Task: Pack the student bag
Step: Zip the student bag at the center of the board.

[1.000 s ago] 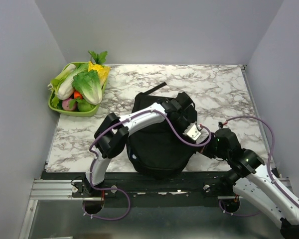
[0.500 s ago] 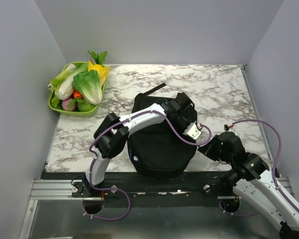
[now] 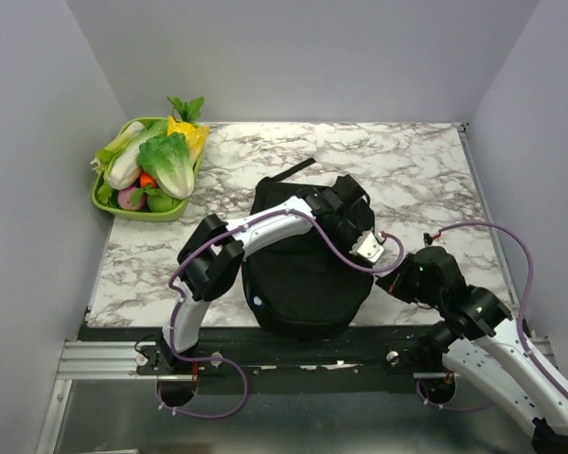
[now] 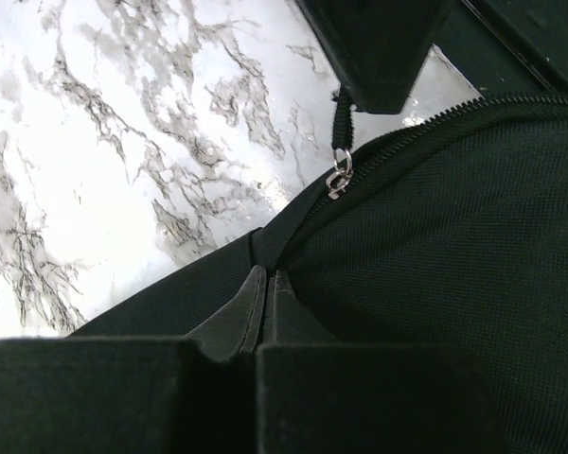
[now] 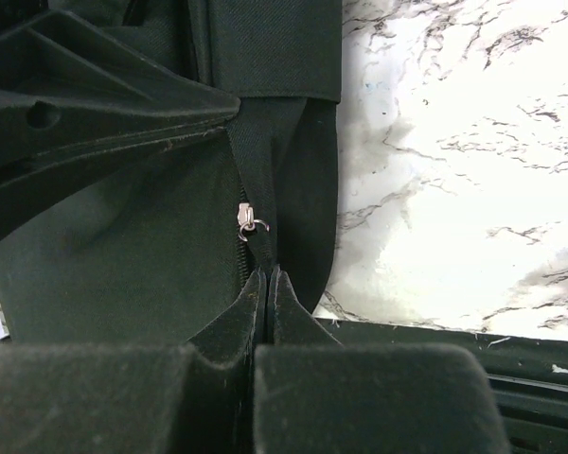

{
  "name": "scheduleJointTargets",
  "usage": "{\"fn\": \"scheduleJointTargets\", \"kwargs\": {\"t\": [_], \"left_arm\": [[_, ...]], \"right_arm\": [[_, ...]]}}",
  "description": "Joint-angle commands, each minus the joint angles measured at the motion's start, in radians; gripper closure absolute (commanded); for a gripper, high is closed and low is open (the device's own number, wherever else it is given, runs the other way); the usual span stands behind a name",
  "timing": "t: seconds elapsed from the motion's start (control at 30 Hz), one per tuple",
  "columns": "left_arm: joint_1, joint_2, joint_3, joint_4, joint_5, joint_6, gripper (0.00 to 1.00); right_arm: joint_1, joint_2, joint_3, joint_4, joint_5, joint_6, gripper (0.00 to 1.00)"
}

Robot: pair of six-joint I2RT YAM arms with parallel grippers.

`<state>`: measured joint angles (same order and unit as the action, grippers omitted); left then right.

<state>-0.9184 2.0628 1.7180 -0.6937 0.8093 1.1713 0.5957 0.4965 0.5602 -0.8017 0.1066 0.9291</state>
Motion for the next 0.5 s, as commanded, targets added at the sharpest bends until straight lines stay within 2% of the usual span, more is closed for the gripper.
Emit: {"fn": "scheduleJointTargets", "kwargs": {"t": [0.0,0.13,0.3,0.47], "left_arm": [[0.009,-0.041,-0.029,0.118,-0.018,-0.123,1.0],[0.021,-0.024,-0.037,0.324,-0.094,-0.248,1.0],[0.046,0.029,0.049,0.344,-0.171,-0.275,1.0],[0.069,0.063,0.066,0.39,-0.251,-0.277,1.0]], "right_arm": [[0.003,-0.021,0.017,-0.013,-0.033,-0.029,0.99],[0.001,-0.059,-0.008,-0.031,-0.033,-0.001,0.99],[0.003,-0.049,0.017,-0.04,-0.027,-0.012,0.99],[0.003,-0.015,0.037,-0.045,-0.042,-0.03,0.99]]}}
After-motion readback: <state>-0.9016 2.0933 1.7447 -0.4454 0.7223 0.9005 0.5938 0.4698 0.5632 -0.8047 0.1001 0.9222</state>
